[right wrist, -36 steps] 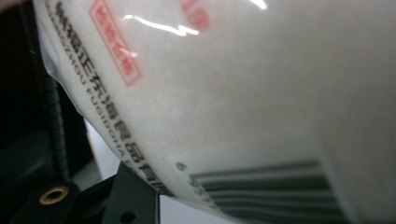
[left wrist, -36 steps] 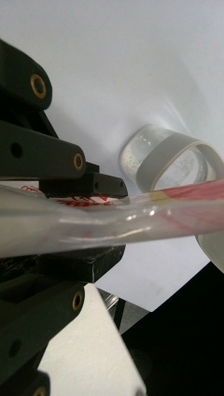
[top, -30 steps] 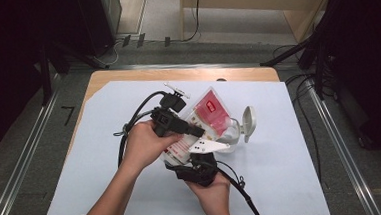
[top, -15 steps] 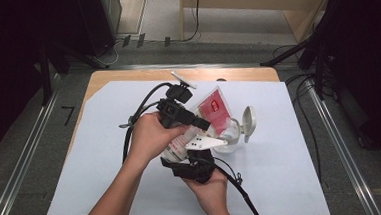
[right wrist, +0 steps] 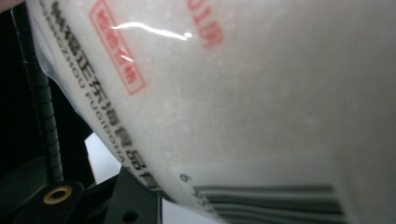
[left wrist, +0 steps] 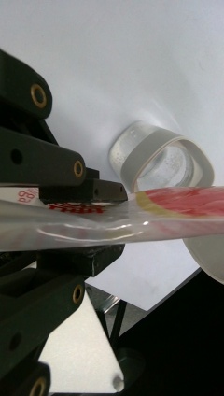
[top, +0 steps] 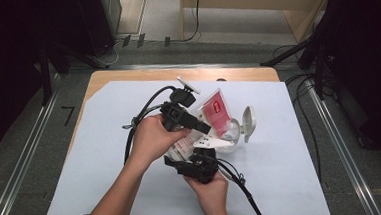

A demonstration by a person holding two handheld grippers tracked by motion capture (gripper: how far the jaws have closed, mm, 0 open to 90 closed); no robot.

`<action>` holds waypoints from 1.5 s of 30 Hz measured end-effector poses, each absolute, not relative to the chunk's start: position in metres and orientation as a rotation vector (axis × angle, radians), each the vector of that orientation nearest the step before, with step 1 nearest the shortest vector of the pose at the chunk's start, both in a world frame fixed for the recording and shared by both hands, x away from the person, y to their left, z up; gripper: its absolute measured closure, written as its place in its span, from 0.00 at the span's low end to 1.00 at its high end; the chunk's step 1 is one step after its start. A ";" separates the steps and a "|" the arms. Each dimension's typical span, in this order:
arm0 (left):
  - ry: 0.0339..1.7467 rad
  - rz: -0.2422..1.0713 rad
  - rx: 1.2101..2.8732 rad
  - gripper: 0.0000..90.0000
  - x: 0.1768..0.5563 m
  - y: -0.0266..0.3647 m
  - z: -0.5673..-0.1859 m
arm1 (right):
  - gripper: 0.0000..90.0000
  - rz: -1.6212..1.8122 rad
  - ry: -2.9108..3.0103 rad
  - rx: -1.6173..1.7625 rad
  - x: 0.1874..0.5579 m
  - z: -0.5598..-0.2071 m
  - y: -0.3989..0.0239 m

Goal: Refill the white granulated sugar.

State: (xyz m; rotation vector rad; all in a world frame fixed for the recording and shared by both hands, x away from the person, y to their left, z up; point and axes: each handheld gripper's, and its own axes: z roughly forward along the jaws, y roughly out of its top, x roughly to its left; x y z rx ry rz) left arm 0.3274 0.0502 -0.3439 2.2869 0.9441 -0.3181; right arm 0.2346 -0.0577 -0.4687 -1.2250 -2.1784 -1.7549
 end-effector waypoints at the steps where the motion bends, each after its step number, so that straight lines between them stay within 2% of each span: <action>1: 0.944 -0.313 2.286 0.82 0.327 0.051 -0.344 | 0.67 -1.756 -2.170 -1.228 0.235 -0.469 -0.058; 12: 0.977 -0.342 2.256 0.79 0.324 0.073 -0.337 | 0.68 -1.777 -2.070 -1.213 0.241 -0.471 -0.065; 20: 0.992 -0.294 2.280 0.90 0.322 0.077 -0.336 | 0.65 -1.716 -2.243 -1.179 0.240 -0.471 -0.057; 28: 0.983 -0.288 2.248 0.95 0.321 0.080 -0.333 | 0.59 -1.708 -2.382 -1.174 0.237 -0.466 -0.053; 39: 0.998 -0.301 2.238 0.97 0.319 0.080 -0.332 | 0.57 -1.712 -2.443 -1.264 0.226 -0.466 -0.058; 45: 0.978 -0.301 2.231 0.97 0.318 0.075 -0.332 | 0.68 -1.675 -2.423 -1.235 0.229 -0.465 -0.060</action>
